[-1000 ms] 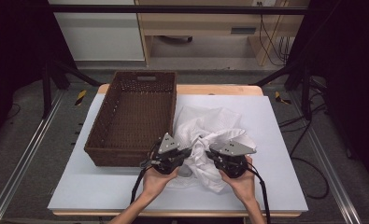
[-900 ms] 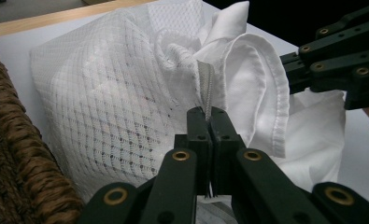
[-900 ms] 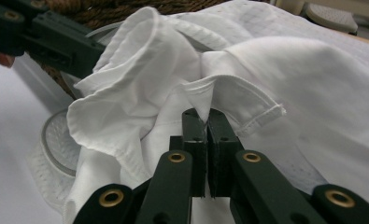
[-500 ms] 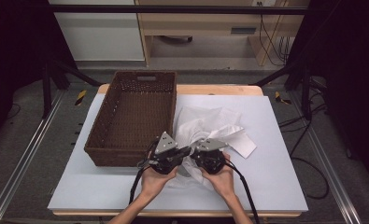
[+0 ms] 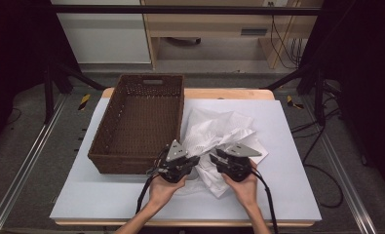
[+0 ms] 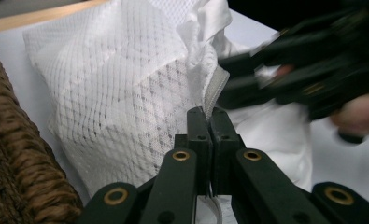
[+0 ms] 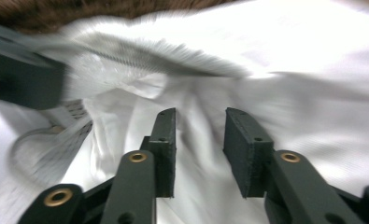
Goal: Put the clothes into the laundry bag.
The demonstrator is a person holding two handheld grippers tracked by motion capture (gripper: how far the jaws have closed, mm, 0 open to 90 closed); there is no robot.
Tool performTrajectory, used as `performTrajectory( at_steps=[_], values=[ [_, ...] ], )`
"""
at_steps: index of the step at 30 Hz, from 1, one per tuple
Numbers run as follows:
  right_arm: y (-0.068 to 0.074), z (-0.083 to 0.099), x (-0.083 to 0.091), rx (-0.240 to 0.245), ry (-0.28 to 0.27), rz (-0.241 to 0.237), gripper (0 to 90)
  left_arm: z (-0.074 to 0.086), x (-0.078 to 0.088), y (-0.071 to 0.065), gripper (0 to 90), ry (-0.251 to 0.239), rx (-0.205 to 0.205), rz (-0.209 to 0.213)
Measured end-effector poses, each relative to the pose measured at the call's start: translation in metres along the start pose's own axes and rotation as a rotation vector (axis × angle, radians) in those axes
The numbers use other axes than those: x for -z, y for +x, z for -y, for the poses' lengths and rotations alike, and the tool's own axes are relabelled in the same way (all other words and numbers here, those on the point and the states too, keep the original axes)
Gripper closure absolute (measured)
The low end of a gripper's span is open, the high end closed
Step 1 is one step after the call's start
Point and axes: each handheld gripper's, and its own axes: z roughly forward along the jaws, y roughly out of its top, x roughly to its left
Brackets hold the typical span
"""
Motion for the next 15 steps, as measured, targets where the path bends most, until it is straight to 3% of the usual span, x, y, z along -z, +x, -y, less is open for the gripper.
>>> performTrajectory(
  at_steps=[3,5,8,11,13,14,15],
  values=[
    [-0.014,-0.004,0.028,-0.004,-0.047,0.04,53.3,0.001,-0.002,0.0,88.5,0.008,-0.005,-0.002],
    [-0.023,-0.009,0.034,0.007,-0.057,0.085,41.4,0.001,-0.003,0.0,88.5,0.012,-0.007,-0.003],
    [-0.033,-0.014,0.021,0.002,-0.047,0.132,25.3,0.001,-0.003,0.0,88.5,0.014,-0.015,-0.008],
    [-0.035,-0.017,0.0,0.024,-0.007,0.168,19.8,0.001,-0.001,0.001,88.5,0.011,-0.014,-0.009],
    [-0.036,-0.019,-0.012,0.012,0.013,0.152,33.7,0.0,0.0,0.001,88.5,0.01,-0.012,-0.01],
    [-0.036,-0.019,-0.014,0.005,0.018,0.131,52.2,0.0,0.0,0.002,88.5,0.008,-0.01,-0.01],
    [-0.036,-0.019,-0.015,0.0,0.018,0.116,62.5,0.0,0.0,0.002,88.5,0.008,-0.009,-0.009]
  ],
)
